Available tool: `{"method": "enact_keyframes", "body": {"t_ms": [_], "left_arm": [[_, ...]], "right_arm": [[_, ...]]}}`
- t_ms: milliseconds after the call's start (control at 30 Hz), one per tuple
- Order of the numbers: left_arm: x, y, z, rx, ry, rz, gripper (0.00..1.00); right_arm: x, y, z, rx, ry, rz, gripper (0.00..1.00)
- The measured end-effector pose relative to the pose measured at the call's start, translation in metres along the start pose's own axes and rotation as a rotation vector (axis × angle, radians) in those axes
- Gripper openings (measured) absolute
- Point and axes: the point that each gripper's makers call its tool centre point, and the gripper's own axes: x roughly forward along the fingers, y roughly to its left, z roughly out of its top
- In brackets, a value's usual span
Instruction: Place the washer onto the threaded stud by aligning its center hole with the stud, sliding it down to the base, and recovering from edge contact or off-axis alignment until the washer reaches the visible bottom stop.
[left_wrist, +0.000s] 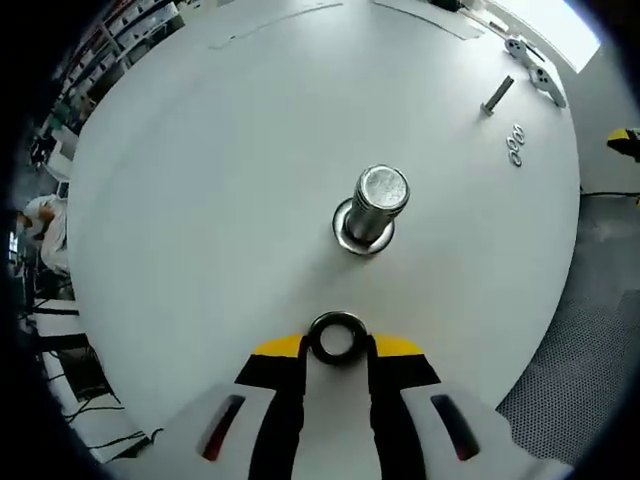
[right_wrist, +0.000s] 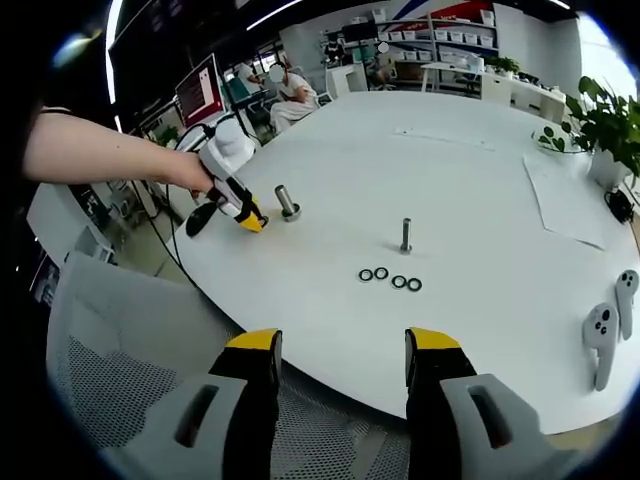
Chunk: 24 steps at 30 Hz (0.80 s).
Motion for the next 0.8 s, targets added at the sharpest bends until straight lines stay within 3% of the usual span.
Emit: {"method": "enact_keyframes", "body": {"t_ms": [67,200,367,433,467,600,667,800], "left_arm": [[-0.001,0.0,0.001,0.03,0.004,0.008,0.22],[0.0,0.004,0.002,-0.015,0.025,0.006,0.21],[0.003,0.008,0.002,-0.013,0.022,0.008,0.2],[0.004,0.006,0.007,0.136,0.003,0.044,0.2],[0.004,0.007,0.005,0.148,0.025,0.065,0.2],[0.007,0.011,0.004,-0.036,0.002,0.017,0.2],[0.006,0.013,0.003,-0.018,-0.016,0.019,0.2],[0.007,0.011,0.003,-0.061,-0.059,0.016,0.19]], "right_arm": [[0.0,0.001,0.0,-0.001,0.0,0.002,0.52],[0.0,0.001,-0.001,-0.007,0.004,0.003,0.52],[0.001,0.004,0.003,0.006,-0.013,0.017,0.53],[0.001,0.005,0.004,0.012,-0.02,0.02,0.53],[0.001,0.005,0.004,0.01,-0.019,0.019,0.53],[0.001,0.003,0.002,0.007,-0.009,0.014,0.53],[0.001,0.003,0.002,0.006,-0.008,0.014,0.53],[0.001,0.003,0.001,0.004,-0.005,0.01,0.53]]}}
